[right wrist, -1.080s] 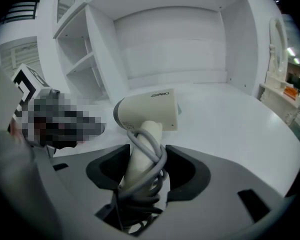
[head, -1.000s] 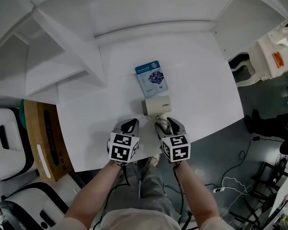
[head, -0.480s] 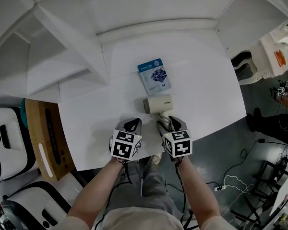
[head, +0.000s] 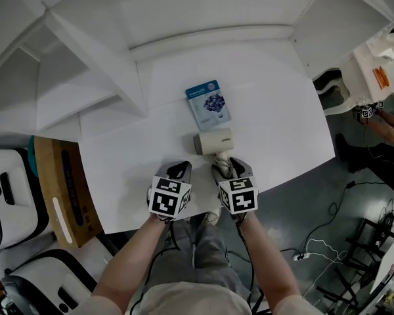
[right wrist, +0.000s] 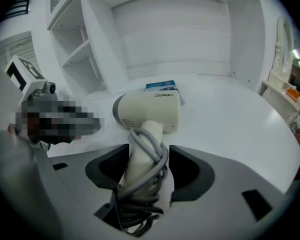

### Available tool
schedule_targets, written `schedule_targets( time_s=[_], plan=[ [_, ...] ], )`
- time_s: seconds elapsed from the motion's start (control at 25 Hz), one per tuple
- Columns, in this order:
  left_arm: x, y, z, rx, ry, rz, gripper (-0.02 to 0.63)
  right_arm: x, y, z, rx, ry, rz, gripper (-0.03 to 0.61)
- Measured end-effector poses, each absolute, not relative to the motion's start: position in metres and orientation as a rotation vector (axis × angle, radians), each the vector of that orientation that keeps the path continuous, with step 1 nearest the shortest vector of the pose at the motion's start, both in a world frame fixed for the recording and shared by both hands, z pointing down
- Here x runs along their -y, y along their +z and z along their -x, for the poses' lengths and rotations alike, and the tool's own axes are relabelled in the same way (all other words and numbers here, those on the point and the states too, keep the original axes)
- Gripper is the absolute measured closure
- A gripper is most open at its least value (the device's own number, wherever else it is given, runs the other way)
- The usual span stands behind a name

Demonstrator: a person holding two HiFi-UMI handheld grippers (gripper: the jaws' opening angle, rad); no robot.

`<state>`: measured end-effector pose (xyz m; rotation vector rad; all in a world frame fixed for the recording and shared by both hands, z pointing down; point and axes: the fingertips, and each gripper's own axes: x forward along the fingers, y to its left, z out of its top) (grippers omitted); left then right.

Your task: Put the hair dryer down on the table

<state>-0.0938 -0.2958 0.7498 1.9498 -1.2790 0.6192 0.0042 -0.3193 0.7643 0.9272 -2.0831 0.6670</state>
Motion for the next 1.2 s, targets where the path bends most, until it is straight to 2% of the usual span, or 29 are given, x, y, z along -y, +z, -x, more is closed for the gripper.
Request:
schedule_targets(
  time_s=[0.4,0.76,0.8,0.92,1.2],
  plan=[
    [0.295,0.72,0.092,1.288,0.618,-1.983,0.601,0.327,0.74,-0.013,2.092,0.681,-0.982,0.321],
    [0.301,0.646,0.099,1.37,0.561,-2.056,0.601,0.334,0.648,-0.009,2.229,0.578,-1.043,0.327],
    [0.302,0.634,0.099,1.38,0.55,-2.071,0.601,0.336,0.633,-0.011,2.252,0.555,-1.073,0.338],
    [0.304,0.594,0.1,1.41,0.513,-2.127,0.601,0.34,0.585,-0.016,2.323,0.489,-1.157,0.434],
    [0.309,0.47,0.098,1.521,0.397,-2.327,0.601,0.343,0.463,-0.017,2.489,0.275,-1.278,0.519]
  ],
)
